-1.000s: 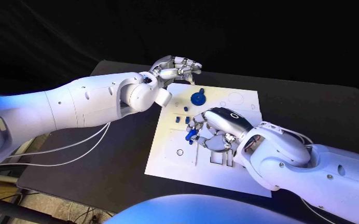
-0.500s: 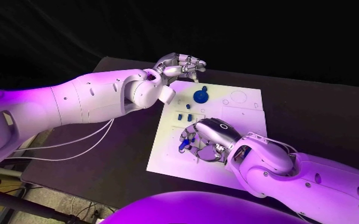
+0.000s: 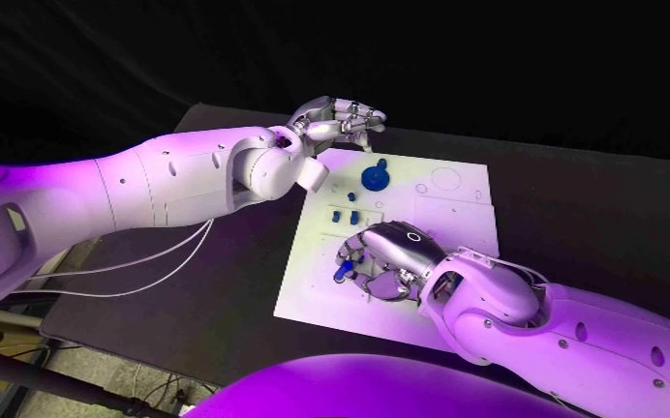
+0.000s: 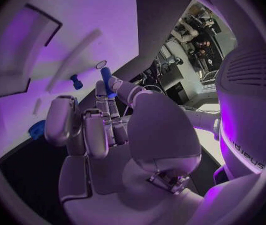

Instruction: Assemble the parts on the task board

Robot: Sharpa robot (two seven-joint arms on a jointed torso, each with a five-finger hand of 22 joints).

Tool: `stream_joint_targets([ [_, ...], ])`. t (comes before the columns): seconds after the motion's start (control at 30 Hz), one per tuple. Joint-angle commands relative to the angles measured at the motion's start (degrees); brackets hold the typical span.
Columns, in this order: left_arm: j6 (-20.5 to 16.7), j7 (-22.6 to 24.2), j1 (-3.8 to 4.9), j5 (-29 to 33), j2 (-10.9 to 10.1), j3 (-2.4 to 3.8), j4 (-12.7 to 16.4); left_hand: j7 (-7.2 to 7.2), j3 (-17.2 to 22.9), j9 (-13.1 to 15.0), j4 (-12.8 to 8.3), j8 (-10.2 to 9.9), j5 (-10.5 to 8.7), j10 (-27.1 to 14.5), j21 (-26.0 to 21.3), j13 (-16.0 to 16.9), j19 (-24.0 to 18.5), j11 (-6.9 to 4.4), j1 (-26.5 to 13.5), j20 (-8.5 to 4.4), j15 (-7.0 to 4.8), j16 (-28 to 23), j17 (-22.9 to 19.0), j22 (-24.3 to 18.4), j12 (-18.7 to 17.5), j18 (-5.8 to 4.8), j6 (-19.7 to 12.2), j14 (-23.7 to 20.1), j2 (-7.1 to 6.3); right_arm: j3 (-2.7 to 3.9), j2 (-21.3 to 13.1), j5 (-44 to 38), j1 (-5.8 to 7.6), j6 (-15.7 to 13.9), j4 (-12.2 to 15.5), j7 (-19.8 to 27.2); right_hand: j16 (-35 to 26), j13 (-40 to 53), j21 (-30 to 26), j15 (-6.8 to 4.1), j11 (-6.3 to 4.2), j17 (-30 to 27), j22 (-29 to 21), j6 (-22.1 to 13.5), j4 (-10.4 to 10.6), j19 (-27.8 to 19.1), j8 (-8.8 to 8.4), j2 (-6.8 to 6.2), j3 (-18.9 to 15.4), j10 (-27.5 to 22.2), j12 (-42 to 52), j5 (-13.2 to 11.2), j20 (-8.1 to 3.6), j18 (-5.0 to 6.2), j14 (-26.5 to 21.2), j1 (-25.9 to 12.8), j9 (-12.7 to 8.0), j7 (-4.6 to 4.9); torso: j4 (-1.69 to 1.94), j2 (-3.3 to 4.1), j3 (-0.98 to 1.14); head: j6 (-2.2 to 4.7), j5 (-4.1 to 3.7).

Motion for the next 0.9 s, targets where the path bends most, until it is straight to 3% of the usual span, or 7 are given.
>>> stream_joint_targets([
  [0.03,0.9,0.3,0.06,0.3,0.1,0.04,0.2,0.08,-0.3,0.1,-0.2,-0.3,0.11,-0.3,-0.4,0.0,-0.3,0.10,0.1,0.30,-0.05,-0.1,0.1,0.0,-0.3,0.65,-0.4,-0.3,0.51,-0.08,0.3,-2.0,-0.34,1.7,-0.4,-0.2,0.2,0.0,-0.3,-0.43,0.24,-0.1,5.2,0.1,0.1,0.2,1.17,0.26,0.4,-0.1,-0.3,0.1,-0.08,-1.05,2.6,-0.1,1.5,0.09,0.04,0.03,0.05,-0.09,0.08],
  [0.9,1.0,0.1,0.07,0.3,-0.1,0.04,0.3,0.09,-0.3,0.1,-0.2,-0.4,0.11,-0.4,-0.4,0.0,-0.3,0.13,0.1,0.31,-0.03,-0.1,0.1,0.0,-0.3,0.65,-0.4,-0.4,0.52,-0.28,1.8,-6.6,-1.02,2.9,-1.1,-3.6,0.0,0.0,-0.5,-0.35,0.32,-0.3,5.1,-0.1,0.0,0.1,1.21,-0.25,0.2,-0.1,-0.4,0.1,-0.04,-1.03,2.5,-0.3,1.6,0.22,0.02,0.00,-0.01,-0.21,0.01],
])
